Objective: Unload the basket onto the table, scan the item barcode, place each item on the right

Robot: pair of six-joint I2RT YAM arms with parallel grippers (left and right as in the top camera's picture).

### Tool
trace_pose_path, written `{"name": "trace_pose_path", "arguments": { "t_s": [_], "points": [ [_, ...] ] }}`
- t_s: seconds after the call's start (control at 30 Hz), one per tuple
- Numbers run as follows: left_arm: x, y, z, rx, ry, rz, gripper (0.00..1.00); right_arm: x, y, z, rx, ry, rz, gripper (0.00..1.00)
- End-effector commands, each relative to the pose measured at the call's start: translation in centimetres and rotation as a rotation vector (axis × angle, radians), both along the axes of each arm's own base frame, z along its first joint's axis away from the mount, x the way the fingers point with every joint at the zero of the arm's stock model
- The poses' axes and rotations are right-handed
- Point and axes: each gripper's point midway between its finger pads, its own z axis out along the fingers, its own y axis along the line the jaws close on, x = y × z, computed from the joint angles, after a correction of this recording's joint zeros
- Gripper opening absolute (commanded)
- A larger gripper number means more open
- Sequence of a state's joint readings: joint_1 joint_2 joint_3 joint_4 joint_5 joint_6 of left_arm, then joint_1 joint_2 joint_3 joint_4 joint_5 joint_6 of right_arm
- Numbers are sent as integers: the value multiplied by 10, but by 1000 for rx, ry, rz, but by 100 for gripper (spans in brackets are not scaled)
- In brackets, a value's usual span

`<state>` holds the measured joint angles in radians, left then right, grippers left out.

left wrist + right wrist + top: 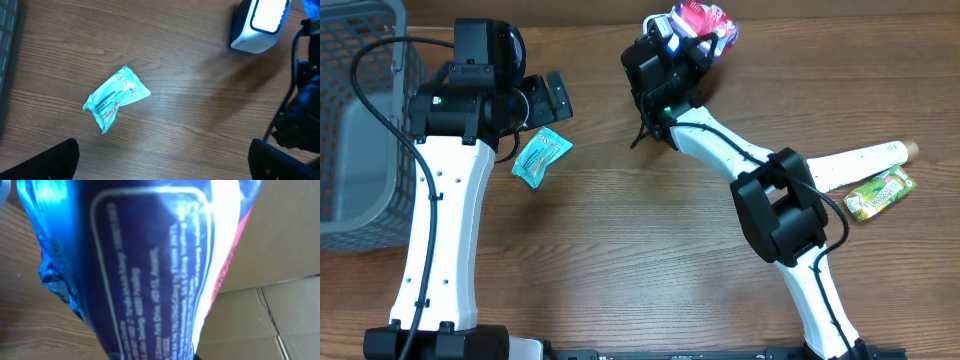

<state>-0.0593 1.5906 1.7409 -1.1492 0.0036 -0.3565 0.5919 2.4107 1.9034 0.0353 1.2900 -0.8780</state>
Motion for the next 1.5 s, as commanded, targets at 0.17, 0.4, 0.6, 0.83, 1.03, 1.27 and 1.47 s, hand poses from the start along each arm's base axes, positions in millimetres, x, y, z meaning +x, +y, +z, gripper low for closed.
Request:
{"name": "trace_pose_path", "arguments": {
  "t_s": [0.17,0.4,0.6,0.83,1.03,1.27,1.47],
  "points": [
    [2,-1,1,7,-5,-19,100,1,24,25,-40,-18,70,4],
    [2,-1,1,7,-5,-19,100,9,37,22,-41,5,160,4],
    [2,-1,1,7,-5,-19,100,13,39,21,-36,11,190,4],
    [2,-1,1,7,-5,-19,100,13,37,21,-37,10,181,4],
    [2,-1,1,7,-5,-19,100,12,35,25,-17,-24,162,4],
    [2,-1,1,7,-5,-19,100,12,33,34,1,-69,143,4],
    [2,-1,1,7,-5,-19,99,12,32,34,1,-70,138,4]
  ]
}}
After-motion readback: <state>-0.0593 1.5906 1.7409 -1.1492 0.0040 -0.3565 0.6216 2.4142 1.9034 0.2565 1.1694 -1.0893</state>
